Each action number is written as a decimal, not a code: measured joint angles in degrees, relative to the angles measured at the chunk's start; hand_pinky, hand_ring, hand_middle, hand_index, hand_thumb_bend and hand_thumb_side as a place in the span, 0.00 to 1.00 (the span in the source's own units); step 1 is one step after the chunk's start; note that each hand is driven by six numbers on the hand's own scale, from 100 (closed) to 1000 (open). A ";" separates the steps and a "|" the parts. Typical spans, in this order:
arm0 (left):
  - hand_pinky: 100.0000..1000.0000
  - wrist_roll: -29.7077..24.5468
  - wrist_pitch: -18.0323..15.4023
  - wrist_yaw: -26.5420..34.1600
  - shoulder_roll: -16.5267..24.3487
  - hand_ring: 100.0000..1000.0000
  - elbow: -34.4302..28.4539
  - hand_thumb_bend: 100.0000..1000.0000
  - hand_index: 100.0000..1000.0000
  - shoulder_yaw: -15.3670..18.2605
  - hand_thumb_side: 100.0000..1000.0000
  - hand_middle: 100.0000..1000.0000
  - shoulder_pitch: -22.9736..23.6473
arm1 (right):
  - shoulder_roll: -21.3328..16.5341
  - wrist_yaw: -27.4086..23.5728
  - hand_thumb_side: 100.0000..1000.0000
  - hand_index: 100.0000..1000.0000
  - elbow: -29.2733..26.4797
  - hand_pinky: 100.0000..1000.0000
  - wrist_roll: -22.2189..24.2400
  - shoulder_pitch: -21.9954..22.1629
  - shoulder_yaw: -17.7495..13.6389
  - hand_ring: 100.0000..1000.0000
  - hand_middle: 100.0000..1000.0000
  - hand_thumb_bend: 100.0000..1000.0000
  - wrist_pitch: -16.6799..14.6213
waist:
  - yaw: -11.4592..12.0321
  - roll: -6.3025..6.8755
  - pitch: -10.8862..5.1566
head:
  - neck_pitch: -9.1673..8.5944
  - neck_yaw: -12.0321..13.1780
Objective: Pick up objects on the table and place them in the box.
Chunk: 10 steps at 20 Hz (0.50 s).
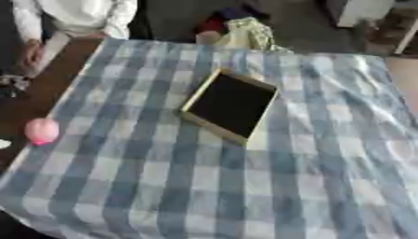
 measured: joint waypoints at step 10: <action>0.72 -0.91 -0.62 1.64 0.00 0.83 -0.16 0.34 0.93 0.00 0.11 0.80 0.00 | 0.00 0.00 0.86 0.71 0.00 0.76 0.00 0.00 0.00 0.57 0.64 0.00 0.00 | -0.05 0.14 -0.25 | 0.00 0.03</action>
